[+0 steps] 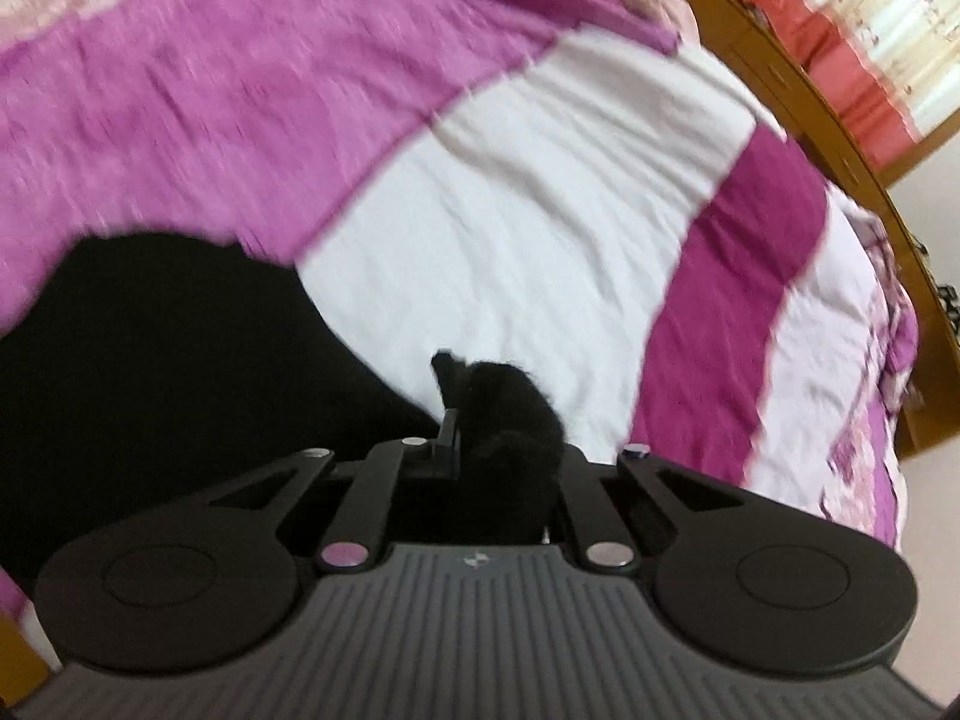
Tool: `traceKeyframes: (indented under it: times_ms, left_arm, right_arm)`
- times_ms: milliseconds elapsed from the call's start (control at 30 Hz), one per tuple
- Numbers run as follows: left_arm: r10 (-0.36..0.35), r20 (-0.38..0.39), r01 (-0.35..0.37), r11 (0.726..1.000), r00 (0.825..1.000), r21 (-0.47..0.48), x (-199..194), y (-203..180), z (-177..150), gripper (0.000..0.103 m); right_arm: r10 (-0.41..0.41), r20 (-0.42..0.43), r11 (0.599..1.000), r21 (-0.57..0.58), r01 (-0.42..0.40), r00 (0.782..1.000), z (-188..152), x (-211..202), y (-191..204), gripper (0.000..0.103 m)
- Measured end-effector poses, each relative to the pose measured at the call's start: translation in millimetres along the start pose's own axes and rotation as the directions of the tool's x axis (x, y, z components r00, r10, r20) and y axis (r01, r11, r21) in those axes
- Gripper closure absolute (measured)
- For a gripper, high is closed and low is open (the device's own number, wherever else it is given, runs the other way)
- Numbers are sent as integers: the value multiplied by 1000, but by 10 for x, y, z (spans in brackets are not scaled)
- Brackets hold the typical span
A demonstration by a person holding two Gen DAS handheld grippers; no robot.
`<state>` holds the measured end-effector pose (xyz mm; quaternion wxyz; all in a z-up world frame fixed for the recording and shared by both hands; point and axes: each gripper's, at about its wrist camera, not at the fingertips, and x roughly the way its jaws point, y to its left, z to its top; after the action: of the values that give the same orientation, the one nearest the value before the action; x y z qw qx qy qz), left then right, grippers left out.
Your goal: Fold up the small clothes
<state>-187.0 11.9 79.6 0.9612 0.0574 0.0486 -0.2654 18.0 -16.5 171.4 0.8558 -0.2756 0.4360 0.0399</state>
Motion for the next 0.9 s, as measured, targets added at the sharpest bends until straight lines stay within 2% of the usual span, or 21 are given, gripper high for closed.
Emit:
traceKeyframes:
  times_ms: [67, 133, 233, 300, 367, 400, 433, 467, 500, 533, 567, 600, 633, 667, 700, 733, 767, 800, 833, 867, 900]
  left_arm:
    - [48, -26, -50, 998, 998, -49, -47, 140, -42, 83]
    - [95, -96, -104, 990, 991, -94, -60, 299, -145, 83]
    - [111, -182, -147, 969, 977, -200, -127, 543, -309, 83]
    - [105, -192, -146, 966, 976, -214, -182, 609, -341, 83]
    - [24, -168, -63, 971, 986, -231, -252, 672, -334, 83]
    - [-65, -145, 28, 970, 987, -241, -265, 707, -314, 83]
    - [-173, -118, 140, 959, 978, -248, -289, 747, -280, 83]
    - [-286, -95, 253, 932, 954, -261, -316, 787, -244, 78]
    - [-422, -82, 387, 881, 903, -272, -321, 833, -187, 76]
    - [-574, -62, 539, 796, 816, -275, -343, 892, -108, 75]
    - [-668, -25, 638, 721, 744, -270, -393, 958, -42, 75]
    - [-717, 35, 698, 666, 696, -263, -460, 1042, 9, 71]
    - [-747, 123, 747, 611, 653, -261, -526, 1176, 57, 54]
    - [-744, 197, 764, 584, 639, -272, -549, 1316, 85, 46]
    - [-704, 255, 746, 591, 663, -306, -534, 1464, 98, 37]
    - [-622, 272, 676, 634, 734, -375, -468, 1616, 96, 36]
    - [-528, 238, 573, 676, 815, -463, -363, 1750, 76, 38]
    - [-442, 173, 456, 687, 880, -565, -220, 1887, 19, 40]
    - [-381, 91, 335, 647, 920, -685, -38, 2044, -101, 41]
    - [-366, 23, 250, 589, 930, -768, 111, 2157, -226, 41]
    - [-368, -33, 185, 541, 929, -820, 229, 2224, -333, 41]
  right_arm:
    - [21, 15, 999, 33, -22, 1000, 119, -32, 59, 96]
    - [28, 24, 998, 54, -29, 999, 238, -24, 157, 96]
    - [52, 24, 995, 79, -54, 998, 359, 35, 390, 96]
    - [63, 31, 996, 63, -65, 998, 397, 76, 619, 96]
    - [66, 25, 996, 51, -67, 998, 423, 92, 790, 96]
    - [53, 17, 997, 48, -54, 998, 432, 119, 865, 95]
    - [35, 9, 999, 40, -35, 999, 436, 159, 900, 94]
    - [24, 0, 999, 21, -24, 1000, 445, 177, 944, 93]
    - [48, -23, 999, -14, -49, 999, 450, 207, 989, 84]
    - [95, -34, 995, -35, -97, 995, 451, 221, 993, 61]
    - [139, -20, 990, -34, -139, 990, 432, 192, 973, 46]
    - [142, 22, 990, -8, -142, 990, 396, 133, 923, 20]
    - [128, 71, 991, 21, -130, 989, 356, 72, 856, 7]
    - [119, 118, 991, 52, -126, 986, 296, 0, 765, 6]
    - [128, 140, 986, 87, -141, 982, 221, -51, 658, 6]
    - [138, 157, 979, 128, -159, 978, 136, -90, 544, 6]
    - [137, 181, 970, 173, -169, 974, 20, -123, 425, 6]
    - [122, 206, 964, 207, -165, 971, -131, -142, 315, 5]
    - [86, 223, 964, 229, -138, 971, -322, -136, 230, 5]
    - [48, 233, 964, 243, -106, 971, -493, -105, 180, 5]
    - [19, 240, 961, 264, -84, 971, -679, -47, 129, 5]
